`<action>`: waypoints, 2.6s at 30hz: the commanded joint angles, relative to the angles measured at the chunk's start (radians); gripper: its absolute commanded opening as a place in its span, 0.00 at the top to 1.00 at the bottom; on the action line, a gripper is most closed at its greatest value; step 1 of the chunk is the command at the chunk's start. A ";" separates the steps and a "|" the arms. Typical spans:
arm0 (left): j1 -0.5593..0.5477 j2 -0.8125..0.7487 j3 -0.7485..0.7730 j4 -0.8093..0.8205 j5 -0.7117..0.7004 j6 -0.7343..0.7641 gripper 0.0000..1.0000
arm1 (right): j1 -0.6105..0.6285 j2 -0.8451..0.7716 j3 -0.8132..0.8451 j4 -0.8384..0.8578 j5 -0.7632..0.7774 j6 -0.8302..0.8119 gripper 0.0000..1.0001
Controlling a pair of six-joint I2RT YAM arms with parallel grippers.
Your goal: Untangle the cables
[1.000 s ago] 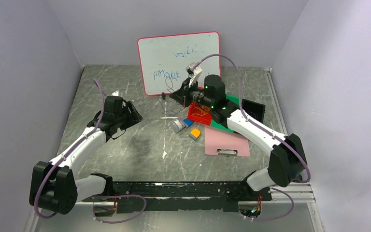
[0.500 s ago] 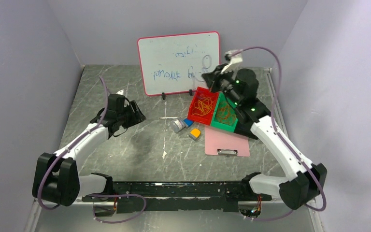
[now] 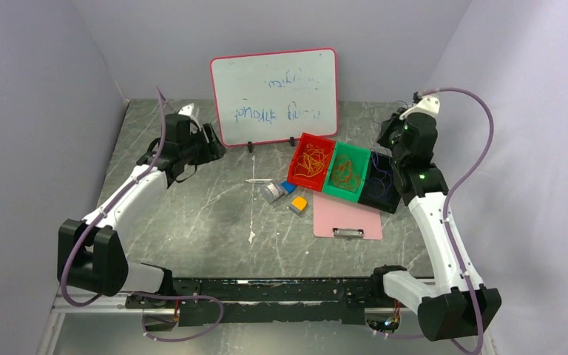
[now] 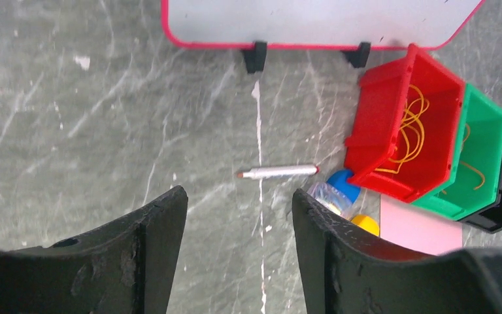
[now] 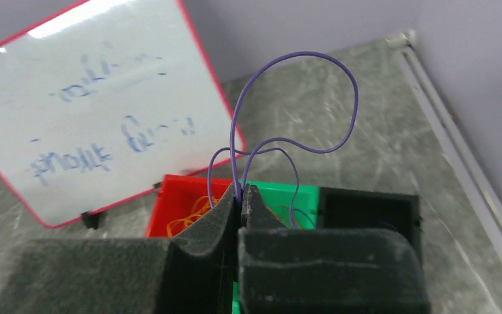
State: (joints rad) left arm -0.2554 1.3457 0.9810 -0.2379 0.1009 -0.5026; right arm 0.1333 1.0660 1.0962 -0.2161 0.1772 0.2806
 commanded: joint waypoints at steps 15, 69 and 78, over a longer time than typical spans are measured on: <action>0.008 0.099 0.267 0.004 -0.014 0.160 0.32 | -0.175 0.007 -0.184 -0.027 -0.017 0.116 1.00; 0.008 0.135 0.153 0.105 -0.006 0.196 0.33 | -0.178 0.545 -0.215 0.074 0.125 0.028 0.97; 0.008 0.134 0.154 0.103 -0.005 0.196 0.34 | -0.179 0.420 -0.211 0.070 0.103 0.033 0.71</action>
State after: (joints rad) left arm -0.2554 1.4746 1.1374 -0.1680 0.0910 -0.3180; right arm -0.0338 1.5646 0.8658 -0.1658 0.2768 0.3138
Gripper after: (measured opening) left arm 0.667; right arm 0.236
